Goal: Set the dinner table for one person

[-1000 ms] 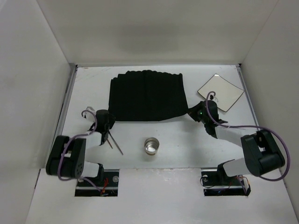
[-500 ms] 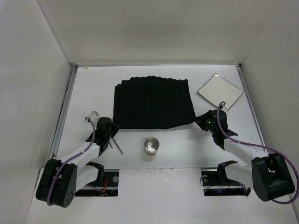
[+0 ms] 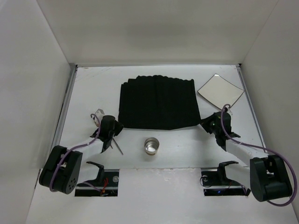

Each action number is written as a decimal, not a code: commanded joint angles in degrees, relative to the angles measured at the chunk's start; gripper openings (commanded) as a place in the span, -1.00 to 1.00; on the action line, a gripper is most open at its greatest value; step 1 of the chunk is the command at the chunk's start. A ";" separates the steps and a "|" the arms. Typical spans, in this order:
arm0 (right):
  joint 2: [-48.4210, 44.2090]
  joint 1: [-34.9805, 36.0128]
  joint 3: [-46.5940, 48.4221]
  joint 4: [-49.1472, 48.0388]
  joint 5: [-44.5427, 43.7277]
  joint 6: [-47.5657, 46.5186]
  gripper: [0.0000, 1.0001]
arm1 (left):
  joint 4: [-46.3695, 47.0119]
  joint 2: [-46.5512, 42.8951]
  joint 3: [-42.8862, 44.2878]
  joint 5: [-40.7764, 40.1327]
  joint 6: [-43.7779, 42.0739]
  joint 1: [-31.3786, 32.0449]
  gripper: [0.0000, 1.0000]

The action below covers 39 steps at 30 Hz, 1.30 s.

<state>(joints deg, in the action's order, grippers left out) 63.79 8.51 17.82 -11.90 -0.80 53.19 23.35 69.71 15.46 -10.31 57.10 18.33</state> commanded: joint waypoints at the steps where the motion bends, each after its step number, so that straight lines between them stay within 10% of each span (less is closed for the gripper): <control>1: -1.91 -2.49 -0.86 1.00 -4.74 -2.47 -0.90 | -2.34 -3.51 -2.18 -3.05 -0.85 -0.79 -0.83; 9: -2.70 -2.23 -0.95 1.26 -5.53 -1.77 -0.71 | -12.89 -15.65 -4.48 -6.30 0.03 0.70 -0.71; 14: -5.68 -2.23 0.01 4.07 -5.26 -3.00 -0.12 | -17.11 -20.04 -1.67 -7.27 -0.76 1.49 -0.54; 20: -12.19 -2.84 1.95 9.52 -8.51 -4.94 0.11 | -17.29 -21.12 3.77 -9.47 -3.92 3.59 -0.43; 39: 5.01 -21.64 12.15 -3.21 -2.46 -0.55 0.31 | 21.19 -9.33 -1.48 -14.57 -16.67 14.15 -0.10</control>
<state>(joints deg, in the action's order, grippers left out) 65.82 -11.18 28.16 -9.10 -4.86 51.07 33.56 59.46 16.95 -22.59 42.70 32.56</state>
